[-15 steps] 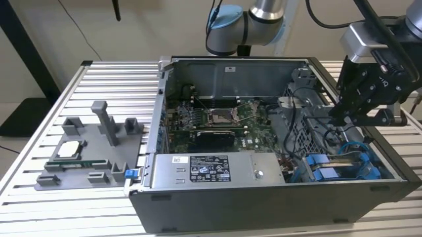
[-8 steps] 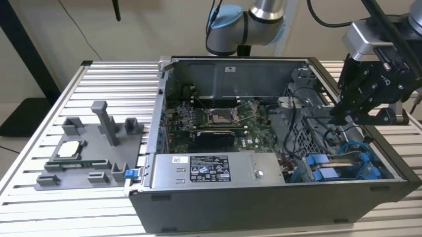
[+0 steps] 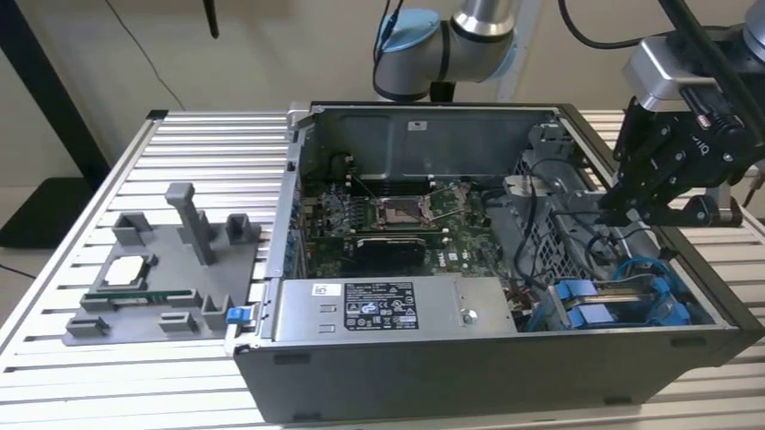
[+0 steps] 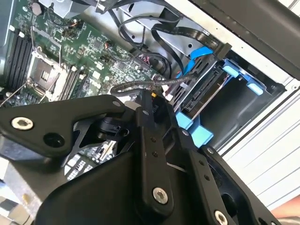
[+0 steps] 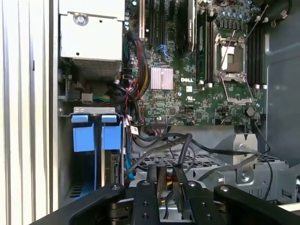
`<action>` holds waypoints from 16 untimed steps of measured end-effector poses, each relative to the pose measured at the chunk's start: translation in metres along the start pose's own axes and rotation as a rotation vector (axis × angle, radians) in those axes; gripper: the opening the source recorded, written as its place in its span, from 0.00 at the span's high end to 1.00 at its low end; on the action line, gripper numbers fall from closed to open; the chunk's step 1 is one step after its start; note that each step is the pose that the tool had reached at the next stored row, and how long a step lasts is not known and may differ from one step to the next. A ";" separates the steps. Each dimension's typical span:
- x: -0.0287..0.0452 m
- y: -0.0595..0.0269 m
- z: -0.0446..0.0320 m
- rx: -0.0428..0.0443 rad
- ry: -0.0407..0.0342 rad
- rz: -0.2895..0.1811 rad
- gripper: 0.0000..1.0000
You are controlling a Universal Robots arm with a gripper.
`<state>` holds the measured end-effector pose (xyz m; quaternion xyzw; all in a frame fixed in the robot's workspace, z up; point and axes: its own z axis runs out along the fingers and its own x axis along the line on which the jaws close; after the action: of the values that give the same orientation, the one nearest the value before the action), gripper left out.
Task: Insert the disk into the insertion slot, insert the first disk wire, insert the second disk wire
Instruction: 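Insert the first disk wire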
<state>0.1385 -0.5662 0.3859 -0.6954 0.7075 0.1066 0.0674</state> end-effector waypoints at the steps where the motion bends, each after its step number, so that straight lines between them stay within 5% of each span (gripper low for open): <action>1: 0.0001 0.0000 0.0002 -0.0001 -0.0034 0.000 0.00; 3: 0.0000 0.0000 0.0003 -0.0001 -0.0056 0.000 0.00; 4: 0.0000 0.0000 0.0003 -0.0001 -0.0057 0.000 1.00; 12: 0.0001 -0.0001 0.0005 0.0002 -0.0040 0.000 1.00; 13: 0.0001 -0.0001 0.0007 0.0014 0.0050 0.000 1.00; 16: 0.0001 -0.0001 0.0009 0.0068 0.0521 0.001 1.00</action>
<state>0.1386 -0.5660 0.3850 -0.6974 0.7097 0.0861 0.0512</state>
